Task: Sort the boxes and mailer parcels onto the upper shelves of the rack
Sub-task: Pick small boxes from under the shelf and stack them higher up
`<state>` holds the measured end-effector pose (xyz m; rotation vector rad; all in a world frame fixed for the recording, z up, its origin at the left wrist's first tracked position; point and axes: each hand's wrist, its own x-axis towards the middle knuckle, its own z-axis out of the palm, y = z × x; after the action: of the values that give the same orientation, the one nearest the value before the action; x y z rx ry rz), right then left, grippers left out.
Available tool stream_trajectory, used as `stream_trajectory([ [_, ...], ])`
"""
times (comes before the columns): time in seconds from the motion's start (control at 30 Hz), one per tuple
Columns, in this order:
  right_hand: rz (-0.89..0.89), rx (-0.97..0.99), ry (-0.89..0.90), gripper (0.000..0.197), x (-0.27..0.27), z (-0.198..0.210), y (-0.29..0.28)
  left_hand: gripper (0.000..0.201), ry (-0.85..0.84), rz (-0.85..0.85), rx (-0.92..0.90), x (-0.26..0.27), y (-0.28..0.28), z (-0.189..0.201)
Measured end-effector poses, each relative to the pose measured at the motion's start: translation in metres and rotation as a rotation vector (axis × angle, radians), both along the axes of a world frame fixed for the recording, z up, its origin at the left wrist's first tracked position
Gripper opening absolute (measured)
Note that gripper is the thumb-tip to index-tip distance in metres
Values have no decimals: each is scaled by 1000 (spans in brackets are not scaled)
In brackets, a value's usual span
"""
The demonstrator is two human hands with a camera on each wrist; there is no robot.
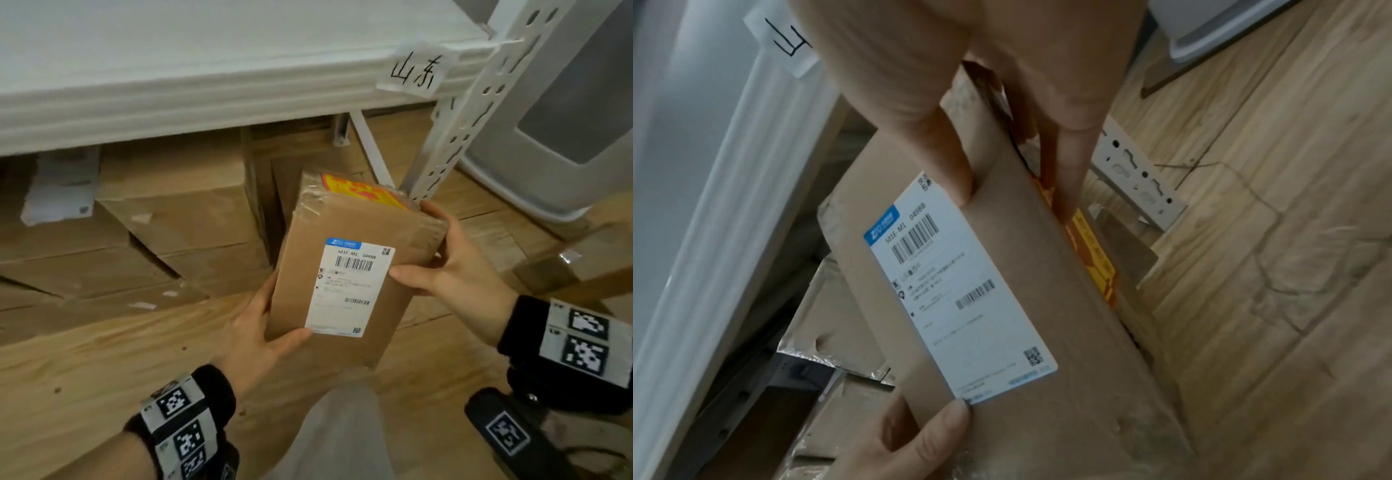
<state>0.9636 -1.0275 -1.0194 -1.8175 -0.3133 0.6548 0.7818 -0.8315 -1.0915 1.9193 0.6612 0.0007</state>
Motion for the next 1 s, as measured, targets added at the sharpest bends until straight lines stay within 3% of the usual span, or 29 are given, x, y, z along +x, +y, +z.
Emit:
stream_trajectory([
  [0.23, -34, 18, -91, 65, 12, -18, 25, 84, -92, 58, -69, 14, 10, -23],
  [0.47, 23, -30, 46, 56, 10, -19, 25, 97, -129, 189, -234, 15, 6, -6],
  [0.67, 123, -227, 123, 44, 12, -16, 18, 62, -176, 212, -290, 28, 9, 13],
  [0.8, 124, -305, 135, 34, 21, 0, 31, 43, -183, 249, -222, 45, 8, 20],
  [1.0, -13, -229, -102, 55, 45, 11, 50, 54, -163, 228, -302, 68, 10, 24],
])
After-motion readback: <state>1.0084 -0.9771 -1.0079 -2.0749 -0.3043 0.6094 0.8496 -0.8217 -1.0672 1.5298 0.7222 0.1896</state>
